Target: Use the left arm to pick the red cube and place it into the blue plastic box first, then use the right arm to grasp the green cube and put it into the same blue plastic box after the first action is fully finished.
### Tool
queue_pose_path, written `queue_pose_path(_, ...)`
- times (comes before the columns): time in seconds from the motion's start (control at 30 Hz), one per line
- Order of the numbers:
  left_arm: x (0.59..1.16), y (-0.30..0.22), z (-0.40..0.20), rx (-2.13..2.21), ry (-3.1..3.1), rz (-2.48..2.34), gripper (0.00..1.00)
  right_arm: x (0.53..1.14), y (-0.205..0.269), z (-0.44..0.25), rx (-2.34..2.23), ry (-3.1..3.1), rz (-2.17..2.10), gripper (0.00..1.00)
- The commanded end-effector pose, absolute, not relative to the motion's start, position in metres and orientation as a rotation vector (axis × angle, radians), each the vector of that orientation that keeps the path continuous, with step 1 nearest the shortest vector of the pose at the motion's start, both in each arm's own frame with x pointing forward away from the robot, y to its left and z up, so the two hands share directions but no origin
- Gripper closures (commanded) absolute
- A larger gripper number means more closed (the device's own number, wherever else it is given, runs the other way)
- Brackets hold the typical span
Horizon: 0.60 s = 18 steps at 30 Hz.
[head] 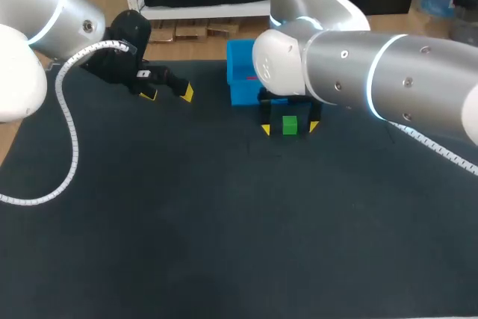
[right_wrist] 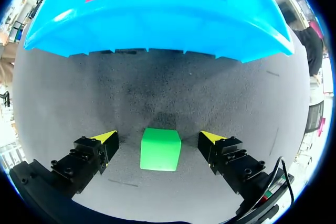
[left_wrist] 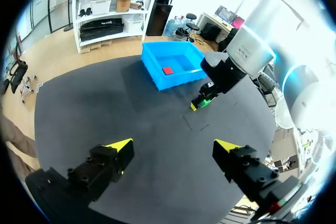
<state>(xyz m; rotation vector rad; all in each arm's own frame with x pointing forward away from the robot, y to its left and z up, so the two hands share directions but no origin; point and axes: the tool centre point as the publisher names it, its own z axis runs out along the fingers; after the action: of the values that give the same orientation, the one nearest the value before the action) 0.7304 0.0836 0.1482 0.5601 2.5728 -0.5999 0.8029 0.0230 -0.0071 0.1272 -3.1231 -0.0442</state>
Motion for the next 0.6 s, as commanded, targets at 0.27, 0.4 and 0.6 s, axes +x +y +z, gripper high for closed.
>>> queue_pose_path(0.27,0.7302,0.0841,0.1484,0.560,2.572,-0.601,0.00,0.8011,0.0255,-0.0120,0.125,-3.128,-0.051,0.13)
queue_pose_path(0.4,0.7302,0.0841,0.1484,0.560,2.572,-0.601,0.00,0.8010,0.0257,-0.0124,0.118,-3.130,-0.055,1.00)
queue_pose_path(0.6,0.7302,0.0841,0.1484,0.560,2.572,-0.601,0.00,0.8007,0.0254,-0.0136,0.116,-3.127,-0.060,1.00)
